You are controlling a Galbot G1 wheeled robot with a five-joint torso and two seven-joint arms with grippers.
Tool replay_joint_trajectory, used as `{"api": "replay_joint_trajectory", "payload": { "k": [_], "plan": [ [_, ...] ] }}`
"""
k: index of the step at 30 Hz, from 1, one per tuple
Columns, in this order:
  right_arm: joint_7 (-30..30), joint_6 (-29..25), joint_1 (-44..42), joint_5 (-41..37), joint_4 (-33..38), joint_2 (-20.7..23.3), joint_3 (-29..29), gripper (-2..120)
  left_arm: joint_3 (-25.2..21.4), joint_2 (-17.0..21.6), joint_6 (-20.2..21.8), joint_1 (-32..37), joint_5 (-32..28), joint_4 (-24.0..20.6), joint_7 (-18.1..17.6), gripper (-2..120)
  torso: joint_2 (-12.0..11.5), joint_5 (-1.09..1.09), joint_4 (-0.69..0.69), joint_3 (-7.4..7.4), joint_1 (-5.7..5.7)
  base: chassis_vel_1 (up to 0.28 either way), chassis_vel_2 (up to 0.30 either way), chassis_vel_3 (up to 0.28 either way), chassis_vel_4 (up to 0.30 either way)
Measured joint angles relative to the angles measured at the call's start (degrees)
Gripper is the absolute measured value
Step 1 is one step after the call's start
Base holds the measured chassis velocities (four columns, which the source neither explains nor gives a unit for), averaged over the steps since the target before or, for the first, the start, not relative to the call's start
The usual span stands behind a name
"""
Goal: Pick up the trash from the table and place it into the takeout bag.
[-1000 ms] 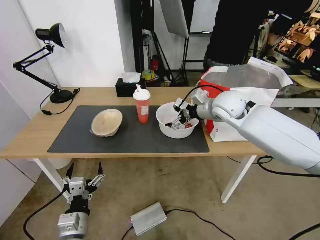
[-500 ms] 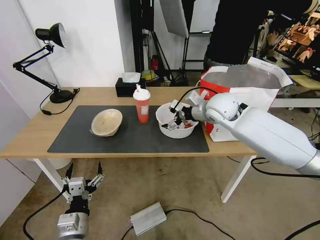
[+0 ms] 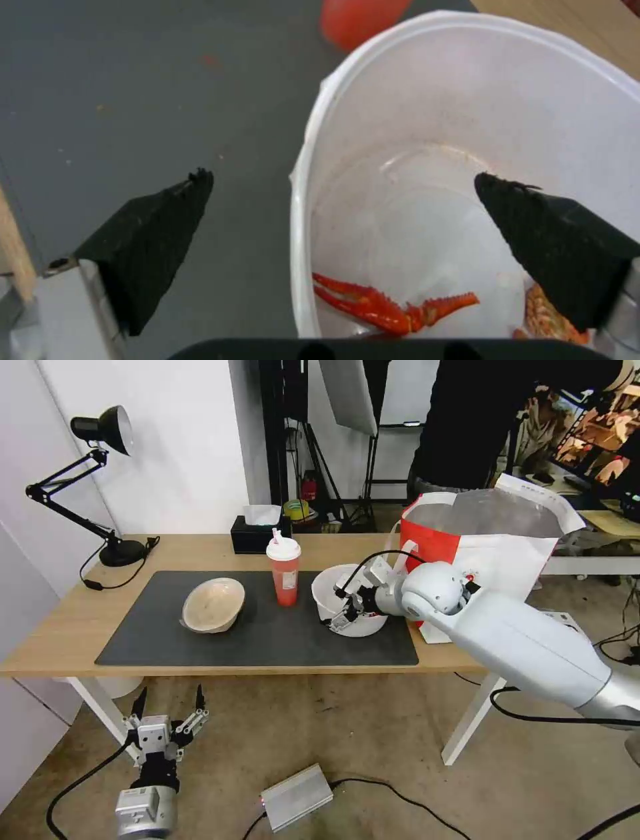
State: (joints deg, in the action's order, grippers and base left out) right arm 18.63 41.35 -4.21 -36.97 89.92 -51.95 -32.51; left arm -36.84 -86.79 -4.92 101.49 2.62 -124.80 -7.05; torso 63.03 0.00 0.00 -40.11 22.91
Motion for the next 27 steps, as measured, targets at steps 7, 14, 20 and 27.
{"api": "replay_joint_trajectory", "payload": {
  "k": [7,14,20,27],
  "plan": [
    [-0.5,0.0,-0.5,0.1,-0.2,0.1,0.0,100,0.0,0.1,0.0,0.0,0.0,0.1,0.0,100,0.0,0.00,0.00,0.00,0.00,0.000,0.000,0.000,0.000],
    [-1.1,0.0,-1.3,0.3,-1.1,0.1,0.0,100,0.2,0.0,-0.1,0.1,0.0,0.3,0.0,100,0.0,0.00,0.00,0.00,0.00,0.000,0.000,0.000,0.000],
    [-1.2,0.0,-1.4,0.4,-1.7,0.3,0.0,100,0.1,0.1,-0.2,0.0,0.0,0.4,0.0,100,0.0,0.00,0.00,0.00,0.00,0.000,0.000,0.000,0.000],
    [-1.2,-0.1,-1.5,0.6,-2.4,0.1,0.0,100,0.2,0.0,-0.2,0.0,0.1,0.5,0.0,100,0.0,0.00,0.00,0.01,0.00,0.000,0.000,0.000,0.000]
  ]
}}
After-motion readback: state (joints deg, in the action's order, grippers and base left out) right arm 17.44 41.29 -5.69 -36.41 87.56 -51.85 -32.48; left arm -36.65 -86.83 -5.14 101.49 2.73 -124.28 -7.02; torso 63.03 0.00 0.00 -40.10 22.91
